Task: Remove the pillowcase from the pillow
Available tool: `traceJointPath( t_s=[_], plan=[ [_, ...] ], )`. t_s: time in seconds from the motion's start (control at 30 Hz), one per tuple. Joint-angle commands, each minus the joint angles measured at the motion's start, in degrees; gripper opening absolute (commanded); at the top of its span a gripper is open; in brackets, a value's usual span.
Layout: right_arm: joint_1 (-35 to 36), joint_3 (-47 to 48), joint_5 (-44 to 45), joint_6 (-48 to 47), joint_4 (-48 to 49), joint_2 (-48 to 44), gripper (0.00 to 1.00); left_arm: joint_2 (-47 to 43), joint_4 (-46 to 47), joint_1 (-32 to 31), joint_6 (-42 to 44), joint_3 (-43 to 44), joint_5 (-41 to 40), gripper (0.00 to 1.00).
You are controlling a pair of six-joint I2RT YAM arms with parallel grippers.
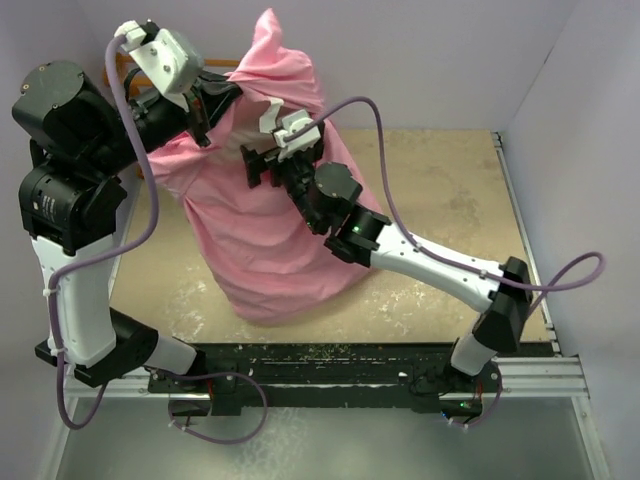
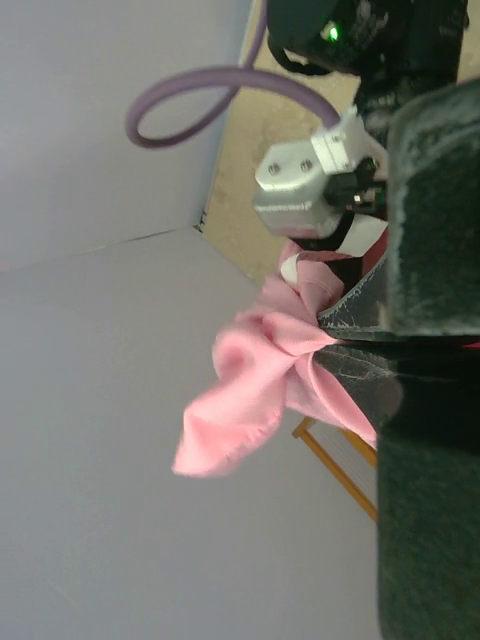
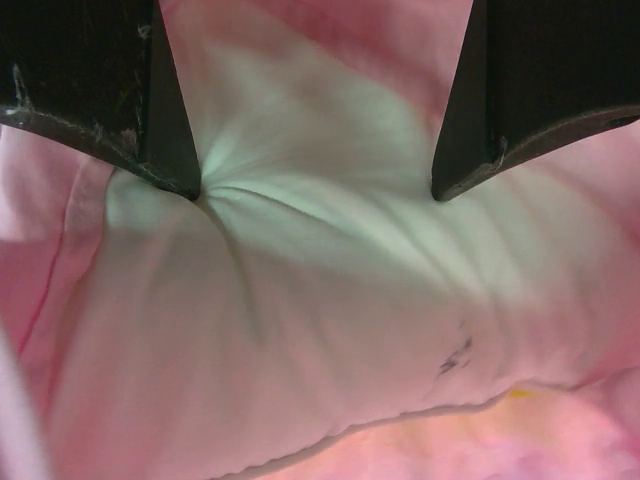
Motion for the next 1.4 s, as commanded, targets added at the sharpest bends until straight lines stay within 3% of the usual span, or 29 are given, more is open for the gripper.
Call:
traceJointPath(
  t_s=[0.0,0.23,0.4,0.5,0.63,0.77,1.13,1.37],
  plan=[
    [-0.7,7.7,0.8,-1.6,13.6,3.9,0.99,-0.7,5.1,-0.1,-6.6,7.8,5.9,0.00],
    [-0.7,11.6,-5.4,6.2,17.4,6.1,0.99,-2.3,6.8,0.0,-4.8,4.9,5.1,0.00],
    [-0.2,2.5,-8.9,15.3,22.8,2.8,0.97,-3.3,7.4,0.0,-7.0,2.5,7.7,0.00],
    [3.5,-1.0,-9.1,15.7,26.1,2.1,0.97,-3.1,7.4,0.0,-8.3,1.7,8.4,0.00],
    [8.0,1.4,1.4,15.2,27.4,4.4,0.98,-2.6,7.2,0.0,-11.3,0.7,9.5,0.00],
    [9.7,1.2,15.2,17.4,34.7,6.1,0.99,-2.0,6.5,0.0,-14.8,0.3,11.9,0.00],
    [12.8,11.8,24.5,9.4,40.1,11.6,0.99,-1.9,5.6,0.0,-16.5,-0.2,15.6,0.00],
    [13.5,24.5,37.2,2.1,36.1,19.6,0.97,-1.8,6.3,-0.1,-18.0,-0.2,16.8,0.00]
  ],
)
